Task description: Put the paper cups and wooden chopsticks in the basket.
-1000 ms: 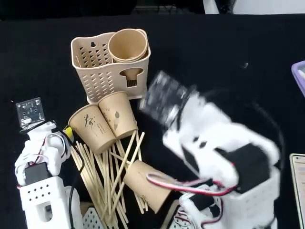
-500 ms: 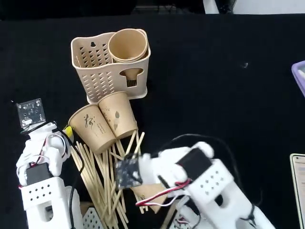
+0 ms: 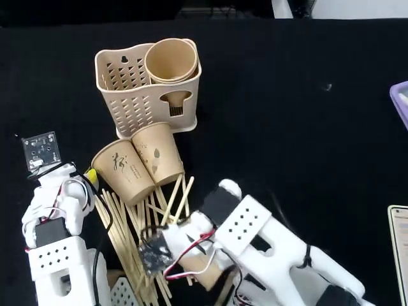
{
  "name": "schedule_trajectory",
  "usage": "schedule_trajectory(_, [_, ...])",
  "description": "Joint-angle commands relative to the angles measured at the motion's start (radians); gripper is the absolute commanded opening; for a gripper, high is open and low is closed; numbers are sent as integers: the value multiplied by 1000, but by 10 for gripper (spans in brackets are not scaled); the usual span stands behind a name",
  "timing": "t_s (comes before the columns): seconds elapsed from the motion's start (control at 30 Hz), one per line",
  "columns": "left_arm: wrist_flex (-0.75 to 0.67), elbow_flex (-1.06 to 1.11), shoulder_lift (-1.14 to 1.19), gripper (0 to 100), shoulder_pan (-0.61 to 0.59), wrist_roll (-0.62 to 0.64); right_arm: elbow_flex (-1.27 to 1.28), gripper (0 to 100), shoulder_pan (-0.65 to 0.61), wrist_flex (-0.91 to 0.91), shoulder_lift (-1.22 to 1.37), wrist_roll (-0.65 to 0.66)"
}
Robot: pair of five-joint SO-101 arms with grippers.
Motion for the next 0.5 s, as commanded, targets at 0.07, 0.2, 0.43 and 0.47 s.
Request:
schedule_trajectory(0.07, [-20, -10, -5, 245, 1, 8, -211, 221, -21, 34, 1, -183])
schedule_trajectory(0.2, [-20, -10, -5, 245, -1, 8, -191, 219, -23, 34, -36, -190])
schedule_trajectory(0.43, [-21, -10, -5, 245, -1, 6, -84, 218, -77, 37, -44, -140])
schedule_trajectory(0.47, [-21, -10, -5, 245, -1, 6, -81, 218, -78, 37, -44, -140])
